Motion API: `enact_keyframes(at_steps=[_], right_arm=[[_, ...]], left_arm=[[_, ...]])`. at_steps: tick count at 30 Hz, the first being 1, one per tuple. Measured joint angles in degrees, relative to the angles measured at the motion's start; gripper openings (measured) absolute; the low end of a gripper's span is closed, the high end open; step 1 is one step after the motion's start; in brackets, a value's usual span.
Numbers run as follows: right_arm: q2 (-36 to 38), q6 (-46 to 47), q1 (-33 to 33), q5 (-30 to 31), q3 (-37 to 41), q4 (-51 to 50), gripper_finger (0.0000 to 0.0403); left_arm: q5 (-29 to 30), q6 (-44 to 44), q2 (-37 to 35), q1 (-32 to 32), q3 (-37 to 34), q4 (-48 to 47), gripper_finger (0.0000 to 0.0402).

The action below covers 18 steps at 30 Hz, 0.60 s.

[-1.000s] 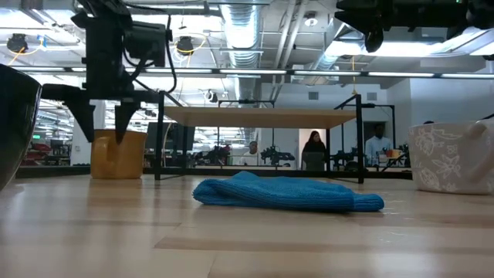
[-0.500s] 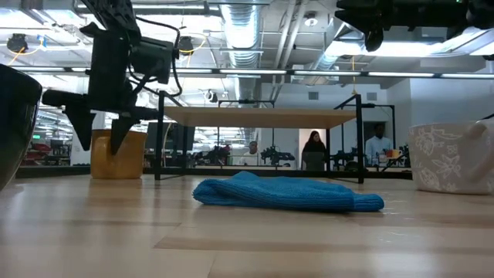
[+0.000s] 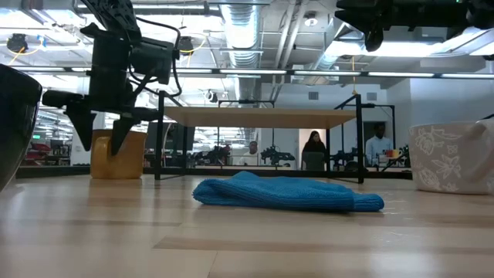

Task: Stack small to large cups/mugs on shelf
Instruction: Put the yellow mug on the shelf

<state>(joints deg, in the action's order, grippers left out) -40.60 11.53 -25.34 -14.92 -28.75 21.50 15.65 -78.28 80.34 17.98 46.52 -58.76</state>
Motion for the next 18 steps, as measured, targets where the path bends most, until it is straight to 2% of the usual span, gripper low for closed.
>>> enact_keyframes(at_steps=[4, 12, 18], right_arm=[[0.0, 0.0, 0.0, 0.0, 0.0, 0.0, 0.0127], [0.0, 0.0, 0.0, 0.0, 0.0, 0.0, 0.0127], [0.0, 0.0, 0.0, 0.0, 0.0, 0.0, 0.0127]], left_arm=[[1.0, -1.9, 0.0, 0.0, 0.0, 0.0, 0.0184], [1.6, -2.1, 0.0, 0.0, 0.0, 0.3, 0.0085], [1.8, -1.7, 0.0, 0.0, 0.0, 0.2, 0.0080]])
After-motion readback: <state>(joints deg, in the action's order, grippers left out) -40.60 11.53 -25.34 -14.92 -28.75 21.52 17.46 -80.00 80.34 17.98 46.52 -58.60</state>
